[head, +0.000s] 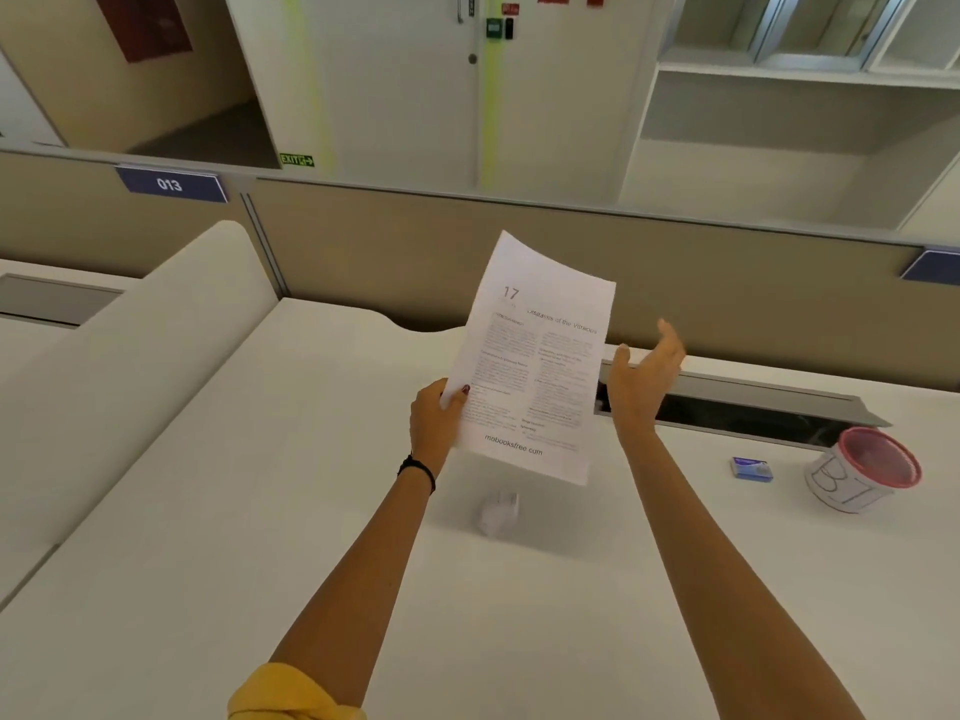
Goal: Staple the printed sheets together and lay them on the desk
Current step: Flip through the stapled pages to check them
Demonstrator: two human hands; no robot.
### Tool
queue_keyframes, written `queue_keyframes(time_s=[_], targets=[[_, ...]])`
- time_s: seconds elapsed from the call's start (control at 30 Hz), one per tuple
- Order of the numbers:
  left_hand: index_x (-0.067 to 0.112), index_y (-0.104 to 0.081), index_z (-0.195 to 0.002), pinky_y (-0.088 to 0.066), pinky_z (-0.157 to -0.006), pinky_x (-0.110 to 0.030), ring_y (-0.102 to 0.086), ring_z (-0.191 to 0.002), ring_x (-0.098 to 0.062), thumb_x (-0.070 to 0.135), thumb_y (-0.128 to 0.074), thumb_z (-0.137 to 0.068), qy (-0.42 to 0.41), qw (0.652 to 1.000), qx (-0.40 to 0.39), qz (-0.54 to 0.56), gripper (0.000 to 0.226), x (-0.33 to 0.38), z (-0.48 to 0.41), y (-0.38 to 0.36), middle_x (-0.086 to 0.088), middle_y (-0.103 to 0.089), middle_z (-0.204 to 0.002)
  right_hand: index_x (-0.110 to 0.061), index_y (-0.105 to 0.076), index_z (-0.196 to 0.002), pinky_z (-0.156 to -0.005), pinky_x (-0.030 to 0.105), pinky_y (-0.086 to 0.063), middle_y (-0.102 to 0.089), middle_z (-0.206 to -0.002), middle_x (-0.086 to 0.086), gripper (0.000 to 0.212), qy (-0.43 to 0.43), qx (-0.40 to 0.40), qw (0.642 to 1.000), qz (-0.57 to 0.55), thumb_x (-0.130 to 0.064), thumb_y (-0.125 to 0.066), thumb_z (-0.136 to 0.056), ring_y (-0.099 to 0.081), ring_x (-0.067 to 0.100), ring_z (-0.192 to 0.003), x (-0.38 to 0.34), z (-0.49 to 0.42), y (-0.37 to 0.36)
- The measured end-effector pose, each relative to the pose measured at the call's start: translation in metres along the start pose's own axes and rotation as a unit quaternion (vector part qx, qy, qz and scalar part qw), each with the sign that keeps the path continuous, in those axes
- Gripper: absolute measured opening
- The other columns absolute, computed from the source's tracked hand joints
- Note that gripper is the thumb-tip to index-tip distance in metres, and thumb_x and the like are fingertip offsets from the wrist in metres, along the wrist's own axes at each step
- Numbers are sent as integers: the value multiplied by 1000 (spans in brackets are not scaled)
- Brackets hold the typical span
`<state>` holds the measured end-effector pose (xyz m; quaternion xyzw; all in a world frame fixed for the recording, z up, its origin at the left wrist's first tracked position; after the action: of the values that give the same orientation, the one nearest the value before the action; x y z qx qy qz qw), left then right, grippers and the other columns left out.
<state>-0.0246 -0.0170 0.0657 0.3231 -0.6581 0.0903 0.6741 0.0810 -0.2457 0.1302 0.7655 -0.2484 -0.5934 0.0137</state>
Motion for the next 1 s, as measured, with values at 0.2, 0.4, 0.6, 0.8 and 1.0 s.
queue_keyframes(time_s=[0.2,0.4,0.6,0.8,1.0], targets=[[6,-60,-85,-50,-60,-29,-63,-75,-24,22,-56,-90,37,999,-4,17,17,-35,-13,-12,-8,-66,-86,-14,-27,-136,-96,39,-40,-44,-133,9,47,-202,-253,945,-50,-18,-48,-95,-47,27,-117,63,53,-52],[4,-59,-100,-50,-68,-27,-62,-88,-25,18,-56,-89,65,998,7,22,18,-64,-24,-18,-12,-65,-102,-10,-35,-134,-87,35,-41,-45,-136,15,39,-275,-287,917,-22,-12,-43,-96,-48,29,-113,97,68,-64],[4,-43,-129,-51,-87,-37,-55,-109,-29,15,-57,-89,135,989,-51,31,44,-86,-34,-28,-13,-53,-125,-7,-46,-121,-79,26,-47,-51,-130,17,32,-279,-299,912,-12,3,-47,-91,-51,26,-107,121,63,-68],[4,-44,-130,-42,-102,-42,-44,-121,-29,5,-59,-85,134,986,-86,-44,47,-101,-34,-38,-16,-42,-131,2,-60,-112,-97,32,-41,-48,-134,16,28,-264,-284,922,-1,8,-42,-91,-45,32,-122,129,52,-75],[-3,-51,-120,-39,-91,-18,-48,-114,-28,-10,-47,-86,83,986,-77,-120,35,-109,-28,-42,-18,-44,-125,-3,-53,-124,-104,37,-39,-40,-141,14,40,-247,-334,909,30,12,-40,-89,-39,32,-128,134,50,-85]])
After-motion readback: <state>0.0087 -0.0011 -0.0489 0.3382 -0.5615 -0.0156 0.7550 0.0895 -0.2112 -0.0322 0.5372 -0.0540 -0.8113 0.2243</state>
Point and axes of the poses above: each hand's wrist, its own z-axis away from the middle knuckle, its own y-axis out of the back of the hand, x = y × z, the point moved 4 cm from there along -z, towards the middle knuckle
